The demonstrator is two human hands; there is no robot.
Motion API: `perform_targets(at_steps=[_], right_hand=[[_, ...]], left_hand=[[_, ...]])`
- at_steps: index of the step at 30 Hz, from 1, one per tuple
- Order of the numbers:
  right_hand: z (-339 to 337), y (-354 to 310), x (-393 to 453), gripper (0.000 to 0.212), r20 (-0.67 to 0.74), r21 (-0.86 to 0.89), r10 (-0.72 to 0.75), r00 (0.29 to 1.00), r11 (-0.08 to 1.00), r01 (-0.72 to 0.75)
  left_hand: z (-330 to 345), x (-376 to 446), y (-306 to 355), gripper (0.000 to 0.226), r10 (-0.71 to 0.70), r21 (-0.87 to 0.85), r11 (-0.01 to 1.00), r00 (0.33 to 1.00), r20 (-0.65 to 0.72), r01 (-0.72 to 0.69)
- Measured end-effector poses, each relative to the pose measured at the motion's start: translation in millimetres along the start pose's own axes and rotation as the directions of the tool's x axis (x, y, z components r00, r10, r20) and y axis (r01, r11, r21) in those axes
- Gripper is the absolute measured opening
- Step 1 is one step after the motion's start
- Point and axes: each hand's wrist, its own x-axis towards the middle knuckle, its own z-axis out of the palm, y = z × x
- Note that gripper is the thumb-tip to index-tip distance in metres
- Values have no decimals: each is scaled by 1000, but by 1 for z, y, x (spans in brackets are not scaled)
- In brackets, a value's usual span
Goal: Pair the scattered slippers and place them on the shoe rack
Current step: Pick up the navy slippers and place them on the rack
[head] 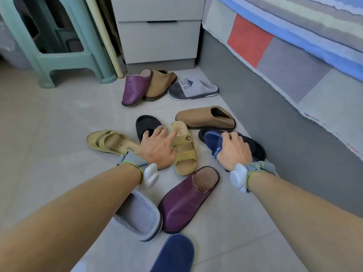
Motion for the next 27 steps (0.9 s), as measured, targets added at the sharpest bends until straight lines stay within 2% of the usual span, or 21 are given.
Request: perform_targets(at_steps=[3, 6, 8, 11, 12, 15, 17, 18, 20, 21, 23, 27], right_hand=[[5, 8, 4, 38, -28, -39, 50, 998, 998, -51], [12, 10, 3, 35, -99, -152, -61, 993, 987, 46], [16, 4, 1, 42, -4, -192, -101, 995, 976, 98], [30, -5, 3, 72, 164, -306, -89, 983, 942, 136], [34, -8, 4, 76, 211, -331, -64, 975, 934, 133], [37, -19, 3, 70, 372, -356, 169, 913, 934, -28], [39, -24, 0, 67, 367, -265, 276, 888, 946, -185], [41, -23, -2, 61, 296, -157, 295, 908, 953, -258], [42, -18, -4, 40, 93, 170, 315, 945, 930, -327], [41, -16, -3, 30, 7, 315, 321, 947, 898, -307], [34, -18, 1, 23, -91, 482, 303, 949, 847, -224], [18, -45, 12, 12, -223, 598, 281, 933, 796, -97]], left_hand=[[10, 6, 11, 63, 11, 0, 1000, 1000, 18, -11], [19, 8, 19, 63, 23, -13, 1000, 1000, 22, -23], [22, 8, 22, 62, 41, -13, 999, 999, 15, -40], [26, 9, 24, 62, 45, -16, 999, 999, 15, -45], [27, 8, 23, 61, 45, -16, 999, 999, 16, -45], [27, 5, 19, 61, 49, -12, 999, 999, 14, -49], [26, 3, 15, 61, 44, -3, 999, 999, 18, -44], [25, 3, 15, 61, 44, -4, 999, 999, 22, -44], [24, 2, 11, 61, 40, -2, 999, 999, 17, -40], [23, 2, 9, 62, 36, -1, 999, 999, 14, -36], [20, 1, 4, 61, 25, -8, 1000, 1000, 6, -25], [14, -5, -7, 56, 22, 15, 1000, 1000, 12, -22]])
